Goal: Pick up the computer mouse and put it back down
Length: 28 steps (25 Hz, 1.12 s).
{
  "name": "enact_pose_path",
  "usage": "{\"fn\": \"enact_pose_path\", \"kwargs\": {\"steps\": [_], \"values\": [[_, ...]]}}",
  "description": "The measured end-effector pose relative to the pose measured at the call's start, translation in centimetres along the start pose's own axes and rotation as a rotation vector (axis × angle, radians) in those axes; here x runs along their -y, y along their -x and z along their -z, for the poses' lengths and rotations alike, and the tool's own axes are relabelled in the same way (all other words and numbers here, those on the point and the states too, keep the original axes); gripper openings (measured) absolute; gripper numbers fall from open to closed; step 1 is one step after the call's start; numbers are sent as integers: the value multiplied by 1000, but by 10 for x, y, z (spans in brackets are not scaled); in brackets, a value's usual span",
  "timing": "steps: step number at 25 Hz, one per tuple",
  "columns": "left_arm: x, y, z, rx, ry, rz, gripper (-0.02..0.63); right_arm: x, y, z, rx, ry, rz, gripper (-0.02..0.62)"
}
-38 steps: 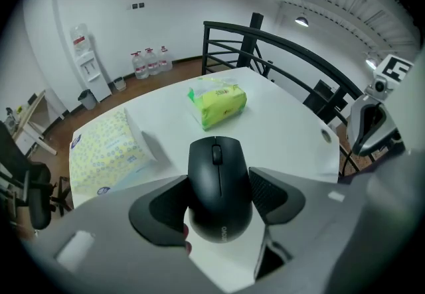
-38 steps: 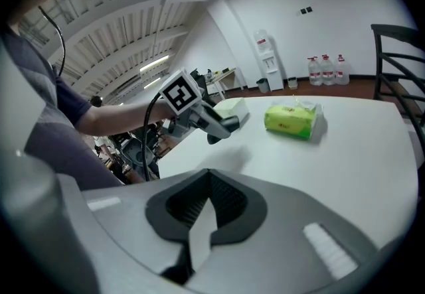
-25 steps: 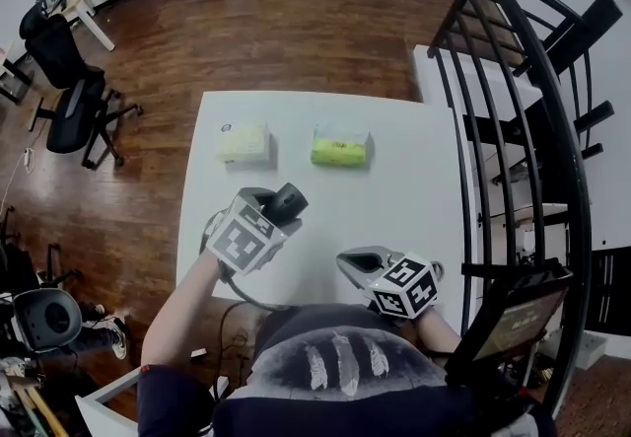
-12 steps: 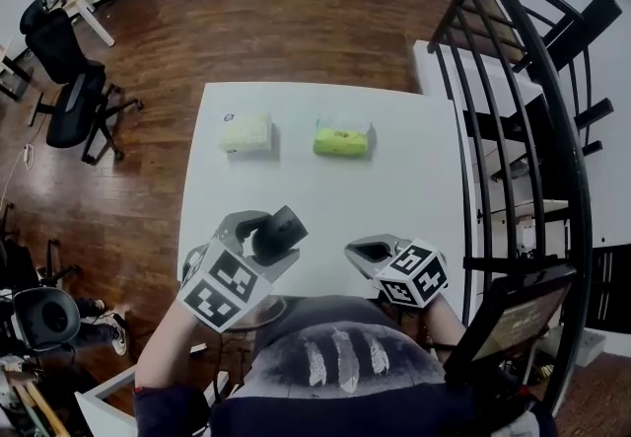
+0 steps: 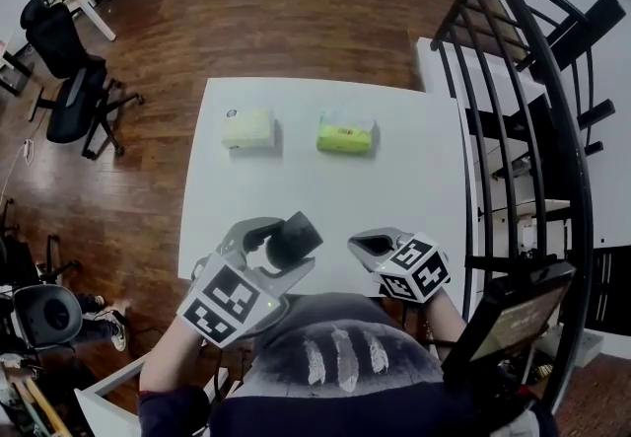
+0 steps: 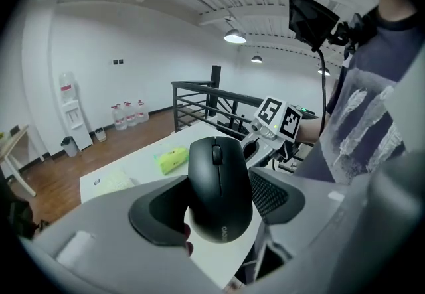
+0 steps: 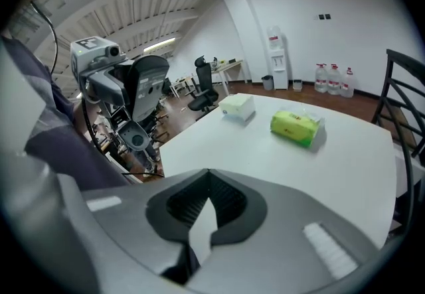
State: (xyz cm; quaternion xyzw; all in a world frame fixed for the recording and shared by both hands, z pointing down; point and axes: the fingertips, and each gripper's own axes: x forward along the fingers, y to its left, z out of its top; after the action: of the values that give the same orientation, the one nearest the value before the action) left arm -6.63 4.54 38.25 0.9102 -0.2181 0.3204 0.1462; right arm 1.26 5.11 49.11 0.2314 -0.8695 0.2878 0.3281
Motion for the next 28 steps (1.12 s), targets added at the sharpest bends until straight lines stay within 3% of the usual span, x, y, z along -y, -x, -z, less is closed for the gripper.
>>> {"fn": "enact_pose_path", "kwargs": {"steps": [13,20,28], "values": [[-10,-2,3,25,65,-25,305,-1,-9,-3,-3,10,-30,5],[-13,2,-2,42,49,-56,304,-3,-8,-1,-4,22,-34,5],[-5,26,-18,70,-29,-92,304,-11,-5,-3,19,21,-28,5]]}}
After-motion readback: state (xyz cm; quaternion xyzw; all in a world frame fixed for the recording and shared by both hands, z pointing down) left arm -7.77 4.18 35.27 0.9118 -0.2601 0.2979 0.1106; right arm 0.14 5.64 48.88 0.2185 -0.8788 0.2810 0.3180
